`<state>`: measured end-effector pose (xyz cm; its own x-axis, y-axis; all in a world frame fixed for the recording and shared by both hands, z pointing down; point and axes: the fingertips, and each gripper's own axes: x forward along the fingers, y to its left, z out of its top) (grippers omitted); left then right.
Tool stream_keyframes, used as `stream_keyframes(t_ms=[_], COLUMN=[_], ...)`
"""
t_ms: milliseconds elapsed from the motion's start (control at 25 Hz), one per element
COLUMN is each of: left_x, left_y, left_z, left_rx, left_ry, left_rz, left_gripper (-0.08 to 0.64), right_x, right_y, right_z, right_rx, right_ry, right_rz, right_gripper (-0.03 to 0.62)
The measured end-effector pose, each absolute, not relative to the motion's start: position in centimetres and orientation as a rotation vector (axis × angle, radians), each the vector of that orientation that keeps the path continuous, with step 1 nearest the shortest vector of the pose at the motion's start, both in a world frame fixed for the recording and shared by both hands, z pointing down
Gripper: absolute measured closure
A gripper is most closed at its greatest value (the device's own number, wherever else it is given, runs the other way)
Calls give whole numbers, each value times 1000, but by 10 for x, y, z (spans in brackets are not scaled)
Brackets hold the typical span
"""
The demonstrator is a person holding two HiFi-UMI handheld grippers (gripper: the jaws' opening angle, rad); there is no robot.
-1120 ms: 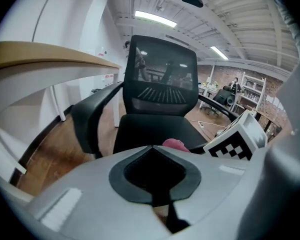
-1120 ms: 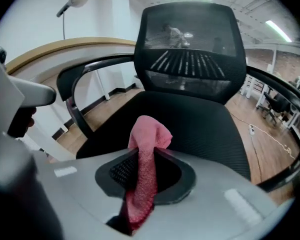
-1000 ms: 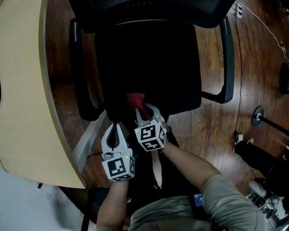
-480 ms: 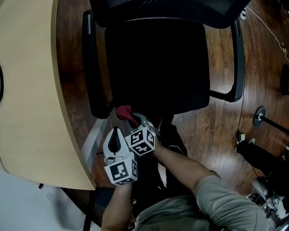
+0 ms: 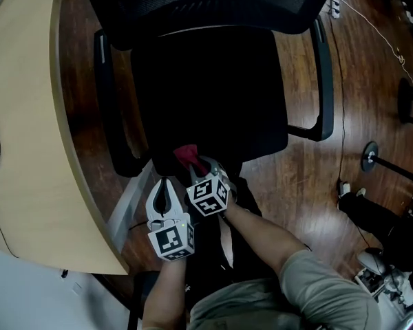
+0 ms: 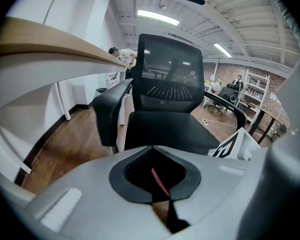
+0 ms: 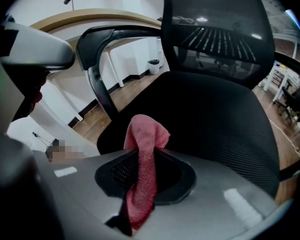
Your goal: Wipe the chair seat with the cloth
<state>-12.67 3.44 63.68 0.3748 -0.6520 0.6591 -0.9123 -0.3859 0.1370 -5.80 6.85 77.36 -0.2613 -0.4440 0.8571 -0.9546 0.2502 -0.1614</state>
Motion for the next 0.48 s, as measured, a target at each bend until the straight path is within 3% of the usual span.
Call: stream_keyframes(t_ms=[480], left_x=[-1], left_y=[42], left_z=[623], left_rx=[2321], left_ry=[-1139], left_rz=[697], left_gripper=[555], right_x=[126], right_y=[108], right_z=[782], right_rx=[1556], right_ry=[-1516], right_rz=[995], right_gripper=[529])
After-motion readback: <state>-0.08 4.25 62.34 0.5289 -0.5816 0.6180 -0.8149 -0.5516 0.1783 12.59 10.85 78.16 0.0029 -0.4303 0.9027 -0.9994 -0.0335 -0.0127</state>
